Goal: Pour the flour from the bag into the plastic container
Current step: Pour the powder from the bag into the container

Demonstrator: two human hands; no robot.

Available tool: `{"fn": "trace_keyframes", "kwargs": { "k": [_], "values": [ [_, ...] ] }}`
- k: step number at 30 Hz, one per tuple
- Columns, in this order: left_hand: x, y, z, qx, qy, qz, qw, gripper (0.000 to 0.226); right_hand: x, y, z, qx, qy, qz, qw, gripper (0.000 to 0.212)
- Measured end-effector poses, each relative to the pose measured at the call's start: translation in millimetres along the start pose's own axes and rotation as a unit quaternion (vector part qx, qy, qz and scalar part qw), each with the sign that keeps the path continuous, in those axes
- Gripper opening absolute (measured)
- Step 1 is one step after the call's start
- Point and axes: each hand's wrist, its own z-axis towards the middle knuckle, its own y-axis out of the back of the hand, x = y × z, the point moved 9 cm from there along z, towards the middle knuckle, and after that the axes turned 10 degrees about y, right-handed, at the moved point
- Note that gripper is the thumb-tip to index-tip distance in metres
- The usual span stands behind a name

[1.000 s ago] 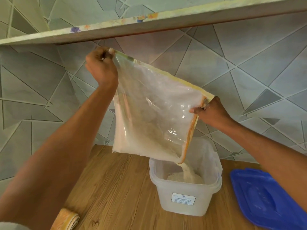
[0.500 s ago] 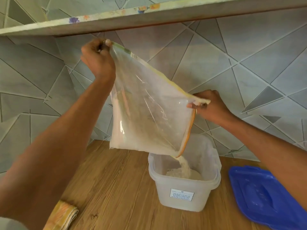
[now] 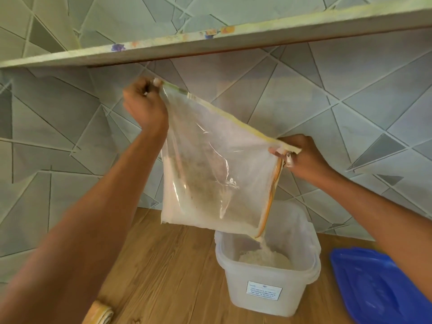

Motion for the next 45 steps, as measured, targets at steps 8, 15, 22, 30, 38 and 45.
{"fn": "trace_keyframes", "kwargs": {
  "k": [8,15,22,30,38,45],
  "values": [
    [-2,0,5,-0.001,-0.001,-0.005,1.0,0.017,-7,4,3,-0.044,-0.044,0.069,0.996,0.038],
    [0,-3,5,0.002,0.003,-0.02,1.0,0.023,-13,13,3,-0.103,-0.062,0.079,0.99,0.04],
    [-10,-2,-1,0.003,-0.001,-0.014,1.0,0.018,-7,21,6,-0.106,-0.054,0.055,0.991,0.036],
    [-25,-16,-14,0.038,-0.067,0.011,0.997,0.027,-16,23,-1,-0.104,-0.053,0.002,0.993,0.046],
    [-19,-14,-19,0.031,-0.081,0.03,0.996,0.028,-12,29,-12,-0.117,-0.027,-0.016,0.993,0.03],
    [-19,-14,-21,0.02,-0.086,0.032,0.996,0.027,-9,32,0,-0.109,-0.018,-0.022,0.994,0.037]
  ]
}}
